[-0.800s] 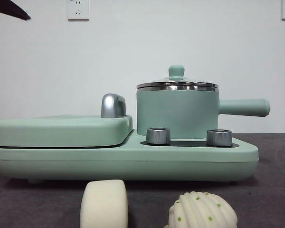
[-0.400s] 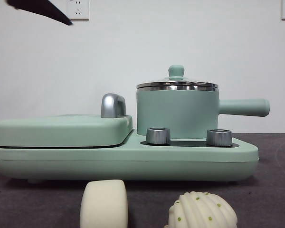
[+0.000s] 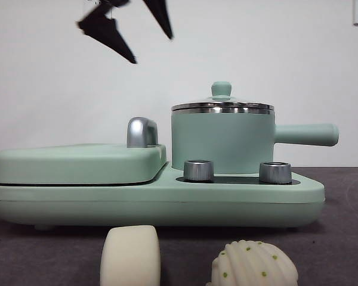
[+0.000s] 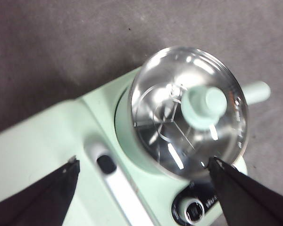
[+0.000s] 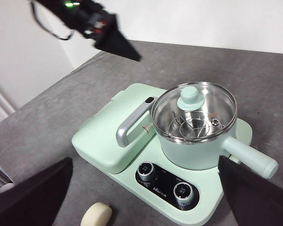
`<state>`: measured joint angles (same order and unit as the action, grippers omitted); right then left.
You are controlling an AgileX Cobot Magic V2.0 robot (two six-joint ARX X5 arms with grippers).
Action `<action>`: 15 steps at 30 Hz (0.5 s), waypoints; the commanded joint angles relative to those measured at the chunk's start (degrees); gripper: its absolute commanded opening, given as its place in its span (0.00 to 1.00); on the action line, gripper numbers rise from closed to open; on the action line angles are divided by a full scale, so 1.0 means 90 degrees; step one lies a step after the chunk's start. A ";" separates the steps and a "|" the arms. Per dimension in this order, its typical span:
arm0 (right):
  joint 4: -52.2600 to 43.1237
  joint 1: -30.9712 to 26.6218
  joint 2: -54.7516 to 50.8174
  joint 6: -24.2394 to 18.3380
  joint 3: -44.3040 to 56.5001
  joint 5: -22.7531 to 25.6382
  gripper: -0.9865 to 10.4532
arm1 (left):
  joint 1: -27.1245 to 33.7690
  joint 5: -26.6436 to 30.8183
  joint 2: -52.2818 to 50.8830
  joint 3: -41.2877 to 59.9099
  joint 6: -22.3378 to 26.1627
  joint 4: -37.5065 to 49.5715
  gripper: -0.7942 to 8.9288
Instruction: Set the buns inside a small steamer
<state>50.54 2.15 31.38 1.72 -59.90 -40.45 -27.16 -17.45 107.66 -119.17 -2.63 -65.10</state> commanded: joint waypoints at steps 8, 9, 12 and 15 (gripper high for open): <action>-0.0039 0.0010 0.0039 -0.0029 -0.0107 -0.0005 0.52 | -0.0896 0.0328 0.1591 -0.2050 0.0058 -0.0413 0.54; -0.0039 0.0010 0.0039 -0.0029 -0.0107 -0.0005 0.52 | -0.0979 0.0350 0.1634 -0.2050 0.0073 -0.0389 0.54; -0.0039 0.0010 0.0039 -0.0032 -0.0107 -0.0005 0.52 | -0.1200 0.0510 0.1809 -0.2050 0.0175 -0.0304 0.54; -0.0039 0.0010 0.0039 -0.0029 -0.0107 -0.0007 0.52 | -0.1387 0.0634 0.2013 -0.2050 0.0265 -0.0296 0.53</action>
<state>50.57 2.15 31.38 1.72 -59.90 -40.45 -39.03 -11.88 124.16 -135.70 -1.21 -68.20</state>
